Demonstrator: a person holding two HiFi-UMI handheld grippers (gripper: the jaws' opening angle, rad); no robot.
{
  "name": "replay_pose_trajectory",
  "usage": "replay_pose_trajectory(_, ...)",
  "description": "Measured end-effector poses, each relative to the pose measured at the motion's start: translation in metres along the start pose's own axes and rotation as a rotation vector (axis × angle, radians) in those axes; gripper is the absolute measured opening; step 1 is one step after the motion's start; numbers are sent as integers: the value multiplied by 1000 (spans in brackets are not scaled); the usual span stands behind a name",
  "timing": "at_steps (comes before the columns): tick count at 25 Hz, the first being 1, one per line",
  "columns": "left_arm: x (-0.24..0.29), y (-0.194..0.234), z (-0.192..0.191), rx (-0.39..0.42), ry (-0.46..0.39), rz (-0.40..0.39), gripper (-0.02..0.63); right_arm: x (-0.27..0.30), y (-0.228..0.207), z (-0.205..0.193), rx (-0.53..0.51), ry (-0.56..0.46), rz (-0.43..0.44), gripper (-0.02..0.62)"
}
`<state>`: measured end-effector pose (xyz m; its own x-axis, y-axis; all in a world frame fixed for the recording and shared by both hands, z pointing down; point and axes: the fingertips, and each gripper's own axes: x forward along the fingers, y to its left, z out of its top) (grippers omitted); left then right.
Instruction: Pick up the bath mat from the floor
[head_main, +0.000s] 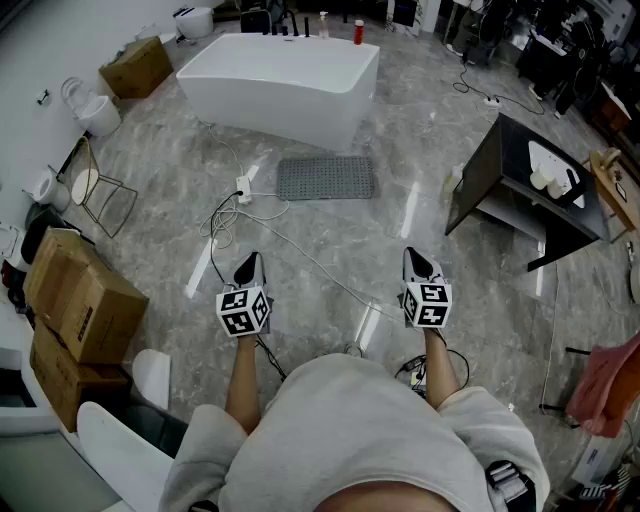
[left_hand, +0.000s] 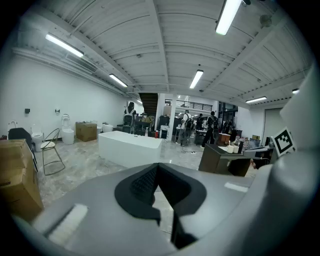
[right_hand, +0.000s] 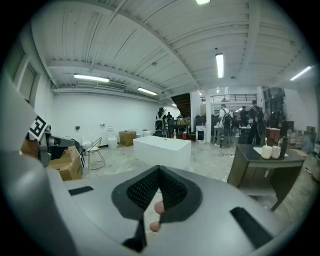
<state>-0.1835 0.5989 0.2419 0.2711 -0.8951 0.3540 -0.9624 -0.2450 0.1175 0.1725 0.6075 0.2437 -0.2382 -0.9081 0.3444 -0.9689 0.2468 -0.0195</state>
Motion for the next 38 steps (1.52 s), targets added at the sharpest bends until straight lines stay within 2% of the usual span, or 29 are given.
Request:
replay_pose_trajectory(10,-2,-9,-5,15,-7,1,11,-5,1,-3,12,-8,23,12)
replay_pose_trajectory(13,-1,-16,-7,17,-10,-32,15,-7,4,-1,16,-29,51,14)
replay_pose_trajectory(15,2,-25,-11,-3,-5,-73,158,-7,6,0,14,-37,83,115)
replay_pose_trajectory(18,6,-41,-18,-23,8,-112,158,-8,-1,-2,6,-35,102,150)
replay_pose_trajectory(21,12,-54,-24,0,35,-128,179,-8,-8,-5,8,-35,105,160)
replay_pose_trajectory(29,16,-67,-26,18,33,-87,178,-3,-19,-9,3,-26,124,160)
replay_pose_trajectory(38,26,-72,-28,-17,28,-47,176,8,-36,-12,-11,-15,142,160)
